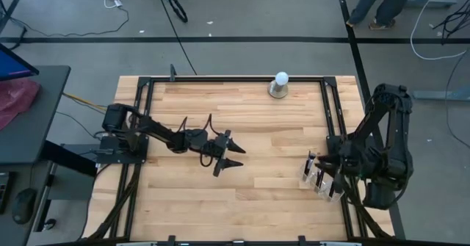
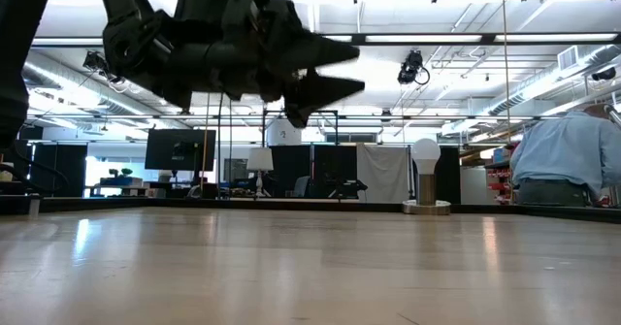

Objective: Put items in baskets/containers
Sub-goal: Return to Home Position

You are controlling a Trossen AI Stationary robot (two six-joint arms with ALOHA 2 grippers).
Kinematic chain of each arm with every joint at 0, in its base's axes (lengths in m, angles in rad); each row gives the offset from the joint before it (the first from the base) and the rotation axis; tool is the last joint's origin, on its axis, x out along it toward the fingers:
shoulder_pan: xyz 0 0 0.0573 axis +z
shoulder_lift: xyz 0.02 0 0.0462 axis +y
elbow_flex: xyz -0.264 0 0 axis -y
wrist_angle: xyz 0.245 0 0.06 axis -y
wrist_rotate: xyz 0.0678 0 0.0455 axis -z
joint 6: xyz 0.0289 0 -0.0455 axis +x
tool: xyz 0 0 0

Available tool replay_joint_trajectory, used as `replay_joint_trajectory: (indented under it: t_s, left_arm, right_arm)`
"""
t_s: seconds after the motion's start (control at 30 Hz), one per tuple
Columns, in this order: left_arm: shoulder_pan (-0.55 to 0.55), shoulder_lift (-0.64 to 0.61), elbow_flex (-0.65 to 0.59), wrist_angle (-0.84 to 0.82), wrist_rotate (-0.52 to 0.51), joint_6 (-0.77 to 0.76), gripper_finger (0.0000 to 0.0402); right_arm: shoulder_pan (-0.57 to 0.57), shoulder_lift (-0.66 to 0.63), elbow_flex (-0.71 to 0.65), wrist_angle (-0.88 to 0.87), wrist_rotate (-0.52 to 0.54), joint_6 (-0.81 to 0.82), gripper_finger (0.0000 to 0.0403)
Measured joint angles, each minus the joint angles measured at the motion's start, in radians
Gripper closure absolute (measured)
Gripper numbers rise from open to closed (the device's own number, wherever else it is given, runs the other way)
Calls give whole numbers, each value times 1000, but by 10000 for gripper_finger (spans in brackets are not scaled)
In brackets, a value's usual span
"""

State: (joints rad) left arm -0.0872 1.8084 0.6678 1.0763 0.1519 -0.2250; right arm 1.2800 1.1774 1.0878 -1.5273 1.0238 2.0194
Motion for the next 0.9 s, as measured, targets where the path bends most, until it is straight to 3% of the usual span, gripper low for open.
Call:
replay_joint_trajectory:
  t_s: [0.23, 0.33, 0.43, 0.6, 0.7, 0.8, 0.9]
  left_arm:
    - [20, -133, 0, -109, 9, 0, 149]
    - [32, -209, 0, -217, 10, 6, 150]
    - [43, -280, 0, -310, 9, 22, 150]
    - [59, -371, 0, -400, -11, 28, 149]
    - [67, -407, 0, -435, -13, 37, 149]
    - [76, -442, 0, -497, -13, 39, 150]
    - [86, -482, 0, -555, -13, 43, 150]
  right_arm:
    - [-52, -102, -233, 278, 211, -143, 386]
    - [-113, -161, -353, 462, 209, -251, 394]
    - [-179, -228, -440, 715, 182, -500, 399]
    - [-332, -326, -538, 1260, -20, -1154, 401]
    - [-450, -362, -601, 1546, -255, -1523, 401]
    - [-555, -427, -664, 1670, -495, -1731, 401]
    - [-622, -548, -730, 1665, -563, -1787, 402]
